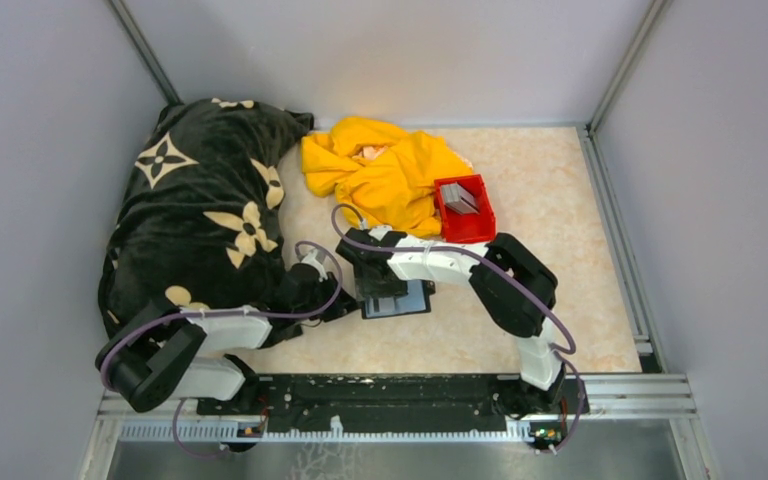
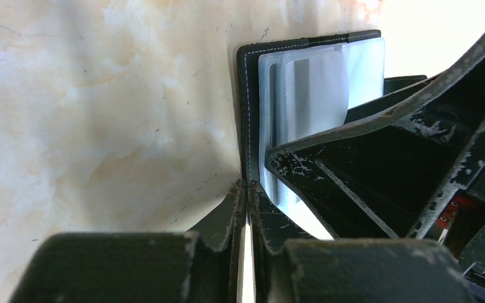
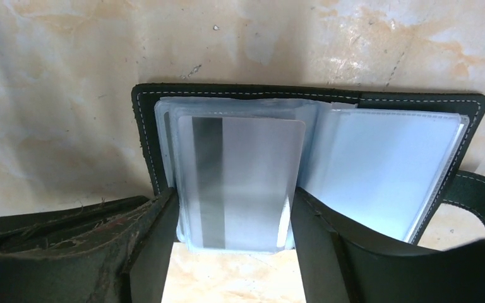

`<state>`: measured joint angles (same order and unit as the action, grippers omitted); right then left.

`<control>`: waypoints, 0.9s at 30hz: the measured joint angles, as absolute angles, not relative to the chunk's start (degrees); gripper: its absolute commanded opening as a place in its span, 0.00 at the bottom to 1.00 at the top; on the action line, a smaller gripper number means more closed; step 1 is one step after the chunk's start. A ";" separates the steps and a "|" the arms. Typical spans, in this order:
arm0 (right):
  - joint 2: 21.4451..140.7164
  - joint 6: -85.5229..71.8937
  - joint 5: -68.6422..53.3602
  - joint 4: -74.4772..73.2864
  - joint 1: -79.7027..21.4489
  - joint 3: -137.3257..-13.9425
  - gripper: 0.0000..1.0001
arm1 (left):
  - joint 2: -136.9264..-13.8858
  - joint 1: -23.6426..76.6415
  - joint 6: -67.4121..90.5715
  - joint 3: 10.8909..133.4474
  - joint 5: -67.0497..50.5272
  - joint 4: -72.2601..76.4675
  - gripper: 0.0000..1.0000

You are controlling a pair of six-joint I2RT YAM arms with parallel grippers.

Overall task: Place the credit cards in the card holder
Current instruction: Adjust the card holder at the center of the board, then pick up the credit card from the storage box.

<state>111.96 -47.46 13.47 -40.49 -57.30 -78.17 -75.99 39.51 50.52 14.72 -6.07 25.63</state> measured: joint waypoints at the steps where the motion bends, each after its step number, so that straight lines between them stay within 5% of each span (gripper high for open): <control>1: 111.98 -47.70 13.82 -40.49 -57.45 -78.17 0.69 | -75.83 39.51 50.52 14.59 -6.07 25.56 0.12; 27: 101.32 -43.11 22.63 -45.23 -56.75 -78.83 0.74 | -67.88 39.51 50.26 14.83 0.14 14.59 0.18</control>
<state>101.32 -43.11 22.63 -45.23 -56.75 -78.83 -67.88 39.51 50.26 14.83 0.14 14.59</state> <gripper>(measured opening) 0.746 0.166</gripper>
